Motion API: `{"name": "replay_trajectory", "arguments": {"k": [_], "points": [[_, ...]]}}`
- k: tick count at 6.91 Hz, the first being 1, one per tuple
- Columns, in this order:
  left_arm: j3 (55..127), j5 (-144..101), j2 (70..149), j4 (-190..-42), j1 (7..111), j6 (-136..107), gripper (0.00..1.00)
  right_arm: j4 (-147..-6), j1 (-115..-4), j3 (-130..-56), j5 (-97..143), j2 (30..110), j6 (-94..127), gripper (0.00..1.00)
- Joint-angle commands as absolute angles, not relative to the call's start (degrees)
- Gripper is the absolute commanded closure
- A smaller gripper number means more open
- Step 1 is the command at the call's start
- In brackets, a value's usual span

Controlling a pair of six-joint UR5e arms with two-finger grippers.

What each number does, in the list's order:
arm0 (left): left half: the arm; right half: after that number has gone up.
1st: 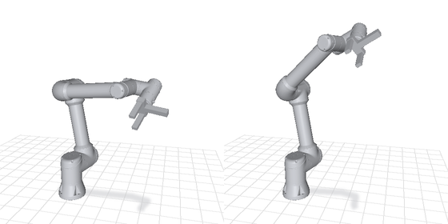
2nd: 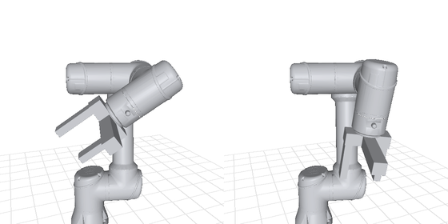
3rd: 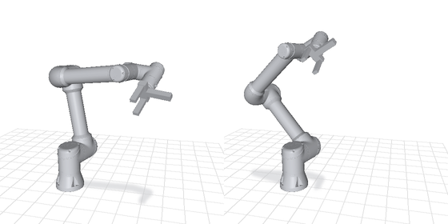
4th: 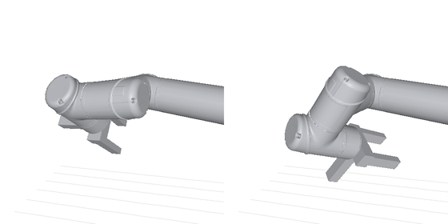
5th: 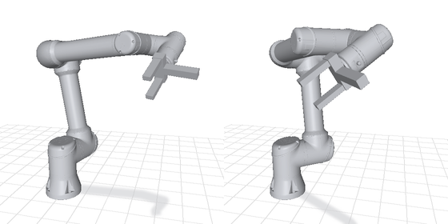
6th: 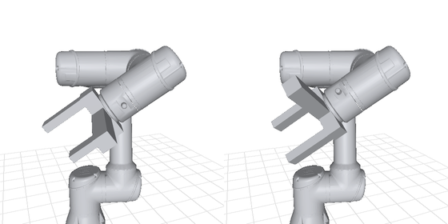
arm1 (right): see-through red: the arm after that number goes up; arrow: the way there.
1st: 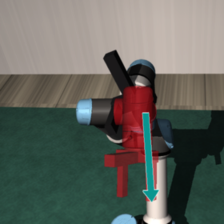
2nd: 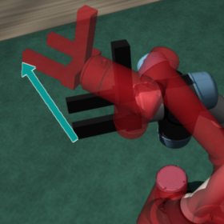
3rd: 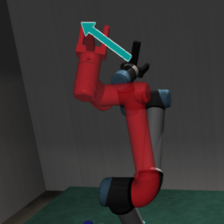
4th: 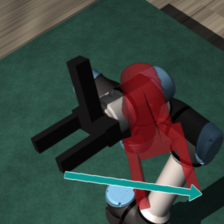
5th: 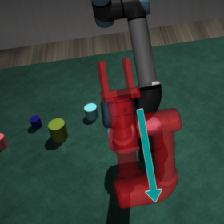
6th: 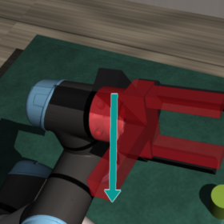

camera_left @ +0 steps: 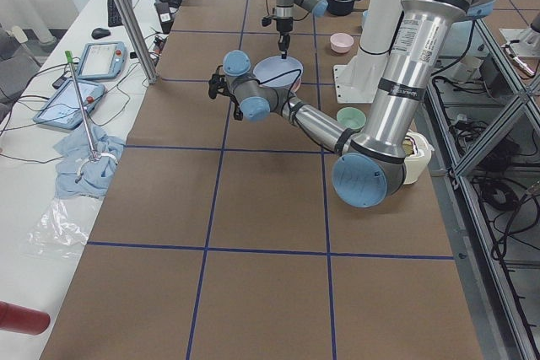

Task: Stack three plates with pink and blue
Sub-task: 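Carry the light blue plate over the pink plate while the left arm rises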

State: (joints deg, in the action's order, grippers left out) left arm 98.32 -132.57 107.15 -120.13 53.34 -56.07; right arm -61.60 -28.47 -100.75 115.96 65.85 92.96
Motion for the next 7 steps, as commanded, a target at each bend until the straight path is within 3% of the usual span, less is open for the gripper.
{"name": "replay_trajectory", "arguments": {"k": [1, 4, 5, 7], "points": [[98.3, -132.5, 107.1, -120.1, 53.3, -56.1, 0.26, -61.7, -28.2, -100.3, 114.9, 65.2, 93.0, 1.00], [98.3, -132.5, 107.1, -120.1, 53.2, -56.1, 0.25, -61.7, -27.9, -99.6, 114.5, 64.5, 93.0, 1.00], [98.3, -132.5, 107.1, -120.1, 53.2, -56.1, 0.25, -61.7, -27.9, -99.4, 114.4, 64.5, 92.9, 0.01], [98.1, -132.5, 107.1, -120.1, 53.2, -56.1, 0.25, -61.7, -28.2, -99.4, 114.4, 64.9, 92.2, 0.00]]}}
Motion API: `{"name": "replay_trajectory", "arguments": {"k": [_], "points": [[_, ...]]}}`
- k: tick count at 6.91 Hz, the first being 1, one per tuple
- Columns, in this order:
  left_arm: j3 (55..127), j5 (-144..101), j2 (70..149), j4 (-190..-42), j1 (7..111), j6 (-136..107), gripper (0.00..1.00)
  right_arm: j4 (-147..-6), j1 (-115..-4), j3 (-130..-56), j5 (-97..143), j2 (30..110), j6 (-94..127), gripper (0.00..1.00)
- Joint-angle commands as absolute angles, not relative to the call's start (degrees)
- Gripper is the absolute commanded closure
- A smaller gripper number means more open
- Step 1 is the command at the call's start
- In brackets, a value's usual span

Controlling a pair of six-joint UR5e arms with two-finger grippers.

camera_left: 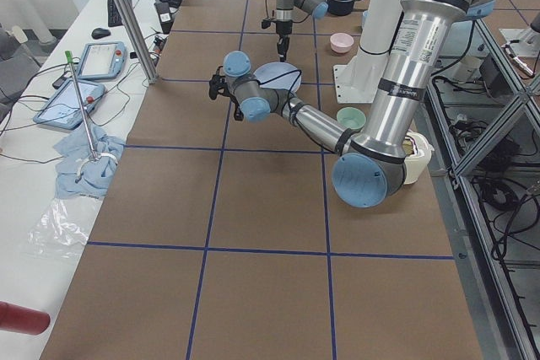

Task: Stack three plates with pink and blue

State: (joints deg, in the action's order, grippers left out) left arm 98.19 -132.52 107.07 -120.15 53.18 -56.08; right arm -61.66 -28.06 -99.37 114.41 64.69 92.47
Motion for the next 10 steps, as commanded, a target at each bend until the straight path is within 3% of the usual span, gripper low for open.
{"name": "replay_trajectory", "arguments": {"k": [1, 5, 7, 10], "points": [[98.1, -132.5, 107.0, -120.2, 53.4, -55.6, 0.25, -61.7, -30.4, -99.9, 115.3, 65.8, 92.1, 0.00], [103.1, -132.6, 94.0, -120.3, 61.2, -36.3, 0.26, -61.6, -47.2, -100.0, 125.4, 79.2, 70.9, 0.00], [102.8, -132.7, 89.1, -120.1, 68.3, -23.4, 0.26, -61.7, -54.8, -99.2, 127.3, 87.0, 53.4, 0.00], [100.6, -136.0, 85.0, -120.1, 77.8, -9.4, 0.24, -69.4, -68.9, -98.0, 133.5, 91.7, 31.1, 0.00]]}}
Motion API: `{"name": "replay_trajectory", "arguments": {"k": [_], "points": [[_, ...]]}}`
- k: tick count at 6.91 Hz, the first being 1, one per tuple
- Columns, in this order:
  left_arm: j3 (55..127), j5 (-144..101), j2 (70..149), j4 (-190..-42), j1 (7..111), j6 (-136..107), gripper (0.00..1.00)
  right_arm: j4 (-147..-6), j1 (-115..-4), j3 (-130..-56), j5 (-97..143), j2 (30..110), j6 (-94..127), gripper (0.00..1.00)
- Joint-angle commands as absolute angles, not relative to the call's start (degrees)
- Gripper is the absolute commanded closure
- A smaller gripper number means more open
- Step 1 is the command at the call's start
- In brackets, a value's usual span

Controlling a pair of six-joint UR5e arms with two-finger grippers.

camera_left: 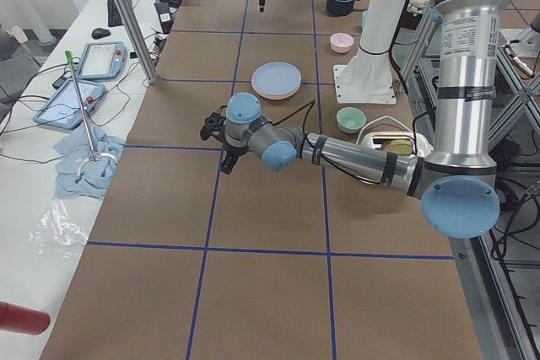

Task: Stack three plates with pink and blue

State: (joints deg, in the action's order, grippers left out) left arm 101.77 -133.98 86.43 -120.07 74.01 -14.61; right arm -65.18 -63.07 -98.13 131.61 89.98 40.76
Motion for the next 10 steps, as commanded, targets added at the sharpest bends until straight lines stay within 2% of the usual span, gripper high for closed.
{"name": "replay_trajectory", "arguments": {"k": [1, 3, 4, 10], "points": [[99.9, -136.5, 83.6, -120.1, 79.6, -6.6, 0.13, -74.7, -73.3, -97.9, 133.5, 92.1, 22.3, 0.00], [98.8, -136.4, 82.1, -120.1, 80.6, -2.0, 0.10, -84.4, -80.0, -98.1, 133.6, 91.6, 8.9, 0.00], [98.1, -136.6, 81.9, -120.1, 83.4, -0.2, 0.01, -87.5, -82.2, -98.9, 133.7, 91.4, 6.1, 0.00], [96.8, -136.2, 81.2, -118.2, 84.9, 0.3, 0.01, -90.5, -83.1, -100.3, 134.6, 90.9, 6.2, 0.00]]}}
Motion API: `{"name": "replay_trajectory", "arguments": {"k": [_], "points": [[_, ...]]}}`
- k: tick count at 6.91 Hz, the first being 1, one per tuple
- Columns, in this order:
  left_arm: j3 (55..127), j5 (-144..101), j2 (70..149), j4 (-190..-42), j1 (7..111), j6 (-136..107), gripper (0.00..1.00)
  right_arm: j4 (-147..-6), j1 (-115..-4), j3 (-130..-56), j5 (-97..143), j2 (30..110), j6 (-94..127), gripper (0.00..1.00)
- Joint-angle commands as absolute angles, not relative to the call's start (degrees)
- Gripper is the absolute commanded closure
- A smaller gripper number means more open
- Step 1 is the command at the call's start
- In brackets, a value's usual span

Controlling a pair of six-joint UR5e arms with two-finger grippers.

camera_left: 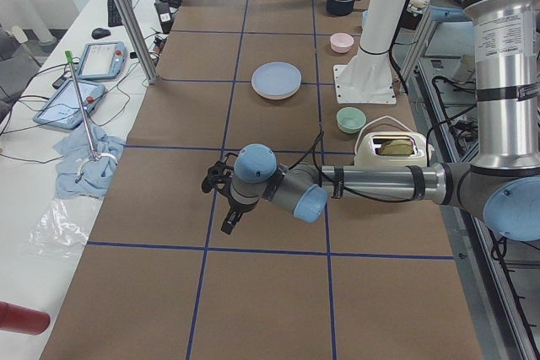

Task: Stack three plates with pink and blue

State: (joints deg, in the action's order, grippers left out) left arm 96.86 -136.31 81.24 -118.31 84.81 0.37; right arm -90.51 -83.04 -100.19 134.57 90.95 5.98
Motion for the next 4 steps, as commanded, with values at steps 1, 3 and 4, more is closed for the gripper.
{"name": "replay_trajectory", "arguments": {"k": [1, 3, 4], "points": [[96.7, -136.1, 81.2, -118.2, 84.9, 0.2, 0.01, -90.5, -83.1, -100.5, 134.6, 91.0, 6.5, 0.00], [96.8, -136.1, 82.3, -114.5, 84.8, -0.1, 0.01, -90.1, -83.1, -100.5, 134.1, 90.9, 6.7, 0.00], [96.8, -135.4, 83.7, -111.4, 84.9, -0.1, 0.01, -90.1, -83.1, -100.4, 133.9, 91.0, 6.7, 0.00]]}}
